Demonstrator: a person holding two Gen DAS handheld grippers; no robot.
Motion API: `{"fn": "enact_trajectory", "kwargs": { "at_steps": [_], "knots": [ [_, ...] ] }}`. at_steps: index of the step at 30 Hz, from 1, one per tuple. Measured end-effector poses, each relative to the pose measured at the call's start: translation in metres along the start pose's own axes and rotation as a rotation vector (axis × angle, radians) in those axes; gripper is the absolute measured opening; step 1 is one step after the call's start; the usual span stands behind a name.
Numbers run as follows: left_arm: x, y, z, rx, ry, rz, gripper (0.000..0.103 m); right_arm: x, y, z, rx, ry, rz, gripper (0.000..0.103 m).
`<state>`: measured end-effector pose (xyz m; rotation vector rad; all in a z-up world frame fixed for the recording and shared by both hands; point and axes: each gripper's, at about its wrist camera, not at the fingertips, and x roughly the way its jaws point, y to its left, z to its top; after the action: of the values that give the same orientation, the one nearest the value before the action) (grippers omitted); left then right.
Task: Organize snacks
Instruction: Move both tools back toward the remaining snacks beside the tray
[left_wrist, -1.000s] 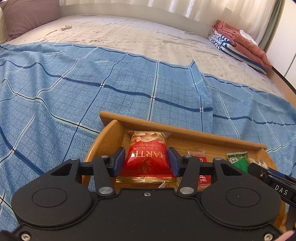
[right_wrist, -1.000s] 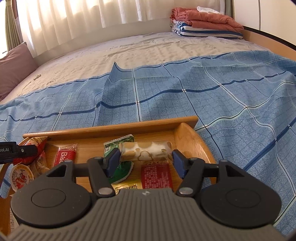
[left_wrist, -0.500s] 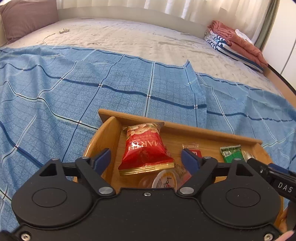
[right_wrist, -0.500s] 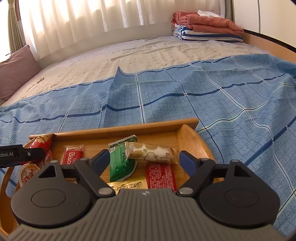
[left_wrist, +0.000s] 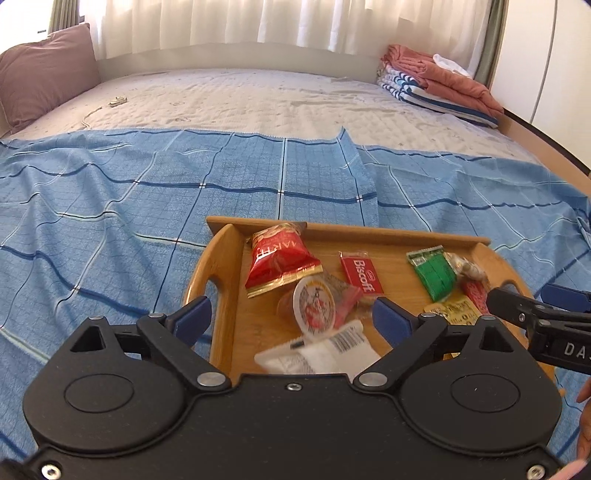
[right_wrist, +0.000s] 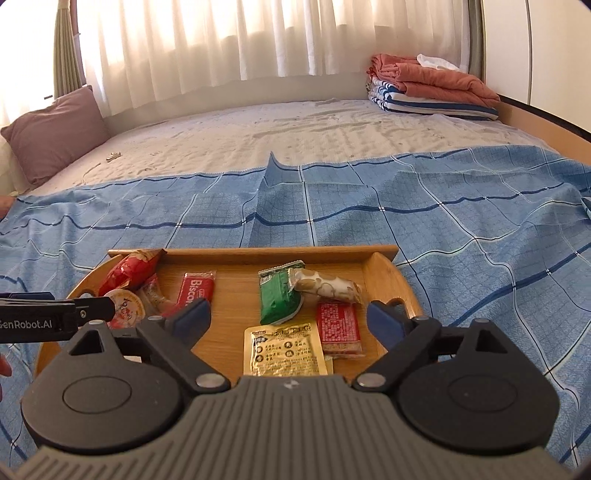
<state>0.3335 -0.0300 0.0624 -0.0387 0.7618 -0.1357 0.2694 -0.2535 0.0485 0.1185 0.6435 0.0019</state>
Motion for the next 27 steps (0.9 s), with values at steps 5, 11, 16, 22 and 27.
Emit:
{"fn": "enact_trajectory", "kwargs": {
  "at_steps": [5,11,16,22,27],
  "knots": [
    [-0.031,0.0,-0.02,0.03,-0.02,-0.017,0.094,-0.03,0.001,-0.02,-0.021,-0.015,0.022,0.099],
    [-0.067,0.001,-0.045,0.028,-0.038,-0.032,0.094,-0.064,0.004,-0.041,-0.03,-0.024,0.077,0.103],
    [-0.101,-0.004,-0.065,0.065,-0.11,-0.039,0.095,-0.092,0.01,-0.058,-0.074,-0.041,0.09,0.103],
    [-0.138,-0.017,-0.088,0.131,-0.164,-0.069,0.096,-0.118,0.012,-0.073,-0.119,-0.056,0.085,0.103],
    [-0.16,-0.029,-0.108,0.173,-0.187,-0.107,0.097,-0.14,0.007,-0.082,-0.152,-0.069,0.082,0.103]
  ]
}}
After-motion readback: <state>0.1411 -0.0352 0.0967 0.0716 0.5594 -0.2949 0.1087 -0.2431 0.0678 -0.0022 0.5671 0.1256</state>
